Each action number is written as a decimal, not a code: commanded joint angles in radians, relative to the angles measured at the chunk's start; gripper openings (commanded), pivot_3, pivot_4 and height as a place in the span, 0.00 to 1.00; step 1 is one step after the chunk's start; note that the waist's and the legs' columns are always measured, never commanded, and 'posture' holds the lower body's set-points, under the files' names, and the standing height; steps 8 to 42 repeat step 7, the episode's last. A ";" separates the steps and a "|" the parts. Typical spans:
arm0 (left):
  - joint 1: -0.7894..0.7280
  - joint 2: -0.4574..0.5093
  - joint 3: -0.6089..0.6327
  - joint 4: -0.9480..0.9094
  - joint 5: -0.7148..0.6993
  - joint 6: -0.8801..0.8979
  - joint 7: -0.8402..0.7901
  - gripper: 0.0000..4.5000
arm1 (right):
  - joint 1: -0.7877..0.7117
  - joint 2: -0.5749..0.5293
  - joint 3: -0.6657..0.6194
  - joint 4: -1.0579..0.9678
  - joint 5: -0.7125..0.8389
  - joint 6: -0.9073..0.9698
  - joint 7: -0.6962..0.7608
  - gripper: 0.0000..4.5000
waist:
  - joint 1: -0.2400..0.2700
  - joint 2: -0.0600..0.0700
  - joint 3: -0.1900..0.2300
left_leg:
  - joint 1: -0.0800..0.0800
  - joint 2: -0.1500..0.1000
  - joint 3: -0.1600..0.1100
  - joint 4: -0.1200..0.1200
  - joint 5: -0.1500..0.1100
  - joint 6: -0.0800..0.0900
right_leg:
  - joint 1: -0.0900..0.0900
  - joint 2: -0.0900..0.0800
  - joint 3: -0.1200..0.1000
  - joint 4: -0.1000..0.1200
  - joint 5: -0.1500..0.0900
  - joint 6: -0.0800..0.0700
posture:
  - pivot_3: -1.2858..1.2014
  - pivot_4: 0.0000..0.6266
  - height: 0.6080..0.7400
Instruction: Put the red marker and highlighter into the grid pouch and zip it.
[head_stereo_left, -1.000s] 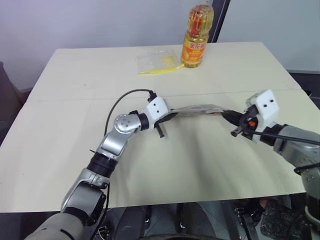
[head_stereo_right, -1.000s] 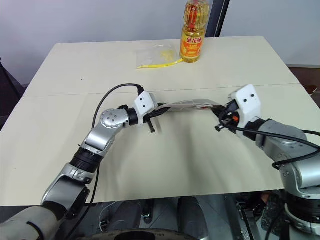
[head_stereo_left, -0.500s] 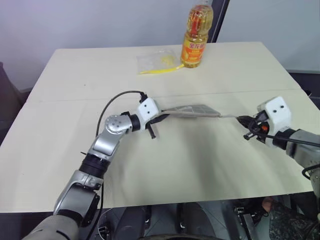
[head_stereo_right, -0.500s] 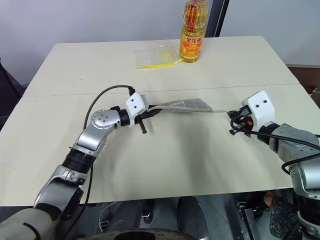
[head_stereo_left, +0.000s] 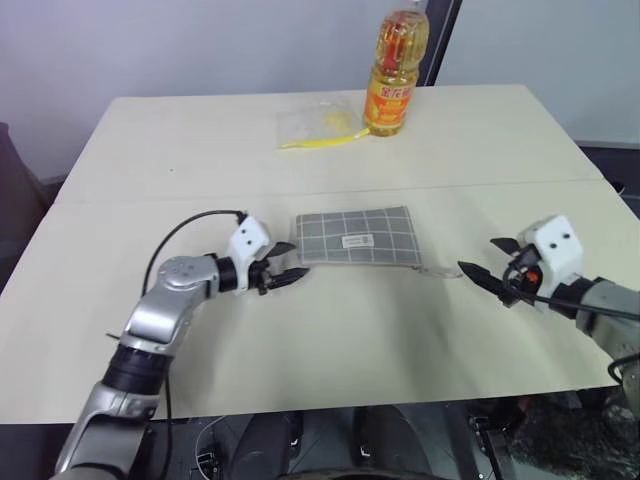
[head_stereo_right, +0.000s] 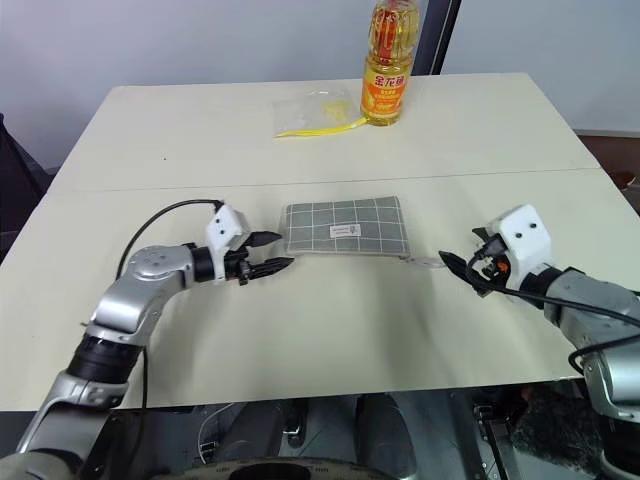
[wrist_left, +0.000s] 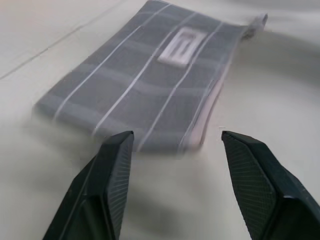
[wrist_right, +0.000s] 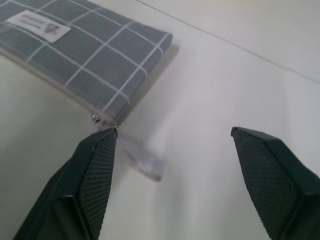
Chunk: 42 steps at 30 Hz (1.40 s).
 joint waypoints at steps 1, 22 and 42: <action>0.041 0.023 0.113 -0.064 -0.029 0.011 0.070 0.66 | 0.048 0.037 -0.110 -0.022 0.068 -0.033 0.038 0.84 | 0.000 0.000 0.000 | 0.000 0.000 0.000 0.000 0.000 0.000 | 0.000 0.000 0.000 0.000 0.000 0.000 | 0.52 0.24 1.00; 0.148 0.079 0.221 -0.094 -0.014 -0.009 0.134 0.66 | 0.127 0.059 -0.193 -0.003 0.118 -0.040 0.074 0.84 | -0.001 0.000 0.000 | 0.000 0.000 0.000 0.000 0.000 0.000 | 0.001 -0.001 0.000 -0.001 0.000 -0.001 | 0.52 0.24 1.00; 0.148 0.079 0.221 -0.094 -0.014 -0.009 0.134 0.66 | 0.127 0.059 -0.193 -0.003 0.118 -0.040 0.074 0.84 | -0.001 0.000 0.000 | 0.000 0.000 0.000 0.000 0.000 0.000 | 0.001 -0.001 0.000 -0.001 0.000 -0.001 | 0.52 0.24 1.00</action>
